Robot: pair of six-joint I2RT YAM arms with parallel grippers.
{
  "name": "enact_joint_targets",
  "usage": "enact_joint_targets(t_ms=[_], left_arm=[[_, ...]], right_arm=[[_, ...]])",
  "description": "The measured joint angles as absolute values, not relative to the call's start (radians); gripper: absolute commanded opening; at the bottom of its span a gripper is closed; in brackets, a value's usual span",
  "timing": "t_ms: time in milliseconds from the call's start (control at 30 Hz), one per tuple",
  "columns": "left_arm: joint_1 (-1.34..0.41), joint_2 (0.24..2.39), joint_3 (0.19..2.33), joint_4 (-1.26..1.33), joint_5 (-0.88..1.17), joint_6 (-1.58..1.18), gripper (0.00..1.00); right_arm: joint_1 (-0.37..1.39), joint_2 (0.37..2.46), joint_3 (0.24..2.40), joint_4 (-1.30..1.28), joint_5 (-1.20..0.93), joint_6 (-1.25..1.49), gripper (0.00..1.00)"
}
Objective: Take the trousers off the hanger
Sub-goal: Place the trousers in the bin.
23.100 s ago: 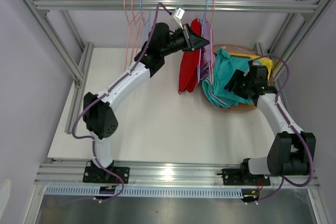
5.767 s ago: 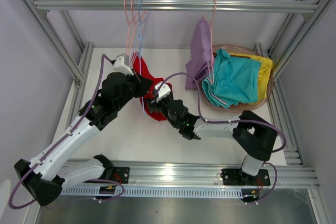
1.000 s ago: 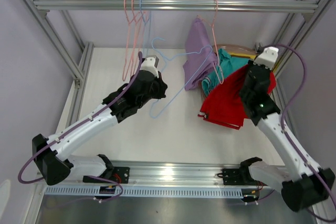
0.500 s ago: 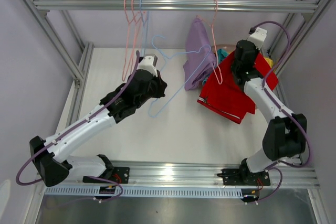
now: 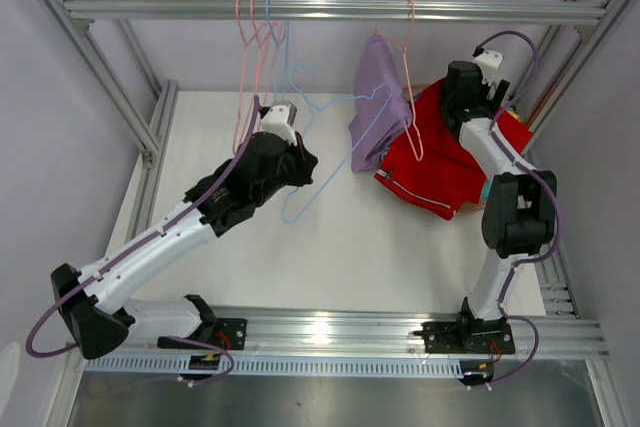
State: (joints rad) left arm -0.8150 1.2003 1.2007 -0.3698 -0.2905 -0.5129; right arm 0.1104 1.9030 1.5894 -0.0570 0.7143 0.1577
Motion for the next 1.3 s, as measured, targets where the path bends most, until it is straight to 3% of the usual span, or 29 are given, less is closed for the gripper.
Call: enact_joint_targets(t_ms=[667,833,1300], left_arm=[[-0.815,1.2,1.205,-0.37,-0.271,-0.513,0.0],[-0.815,1.2,1.205,-0.37,-0.256,-0.513,0.0],[-0.816,1.2,1.205,-0.369,-0.241,-0.511,0.0]], right_arm=[[0.029,1.471,1.318,0.012,0.255,0.416,0.99],[0.023,1.488,1.277,0.02,0.223,0.434,0.93],[0.033,1.757,1.217,-0.02,0.224,0.505,0.96]])
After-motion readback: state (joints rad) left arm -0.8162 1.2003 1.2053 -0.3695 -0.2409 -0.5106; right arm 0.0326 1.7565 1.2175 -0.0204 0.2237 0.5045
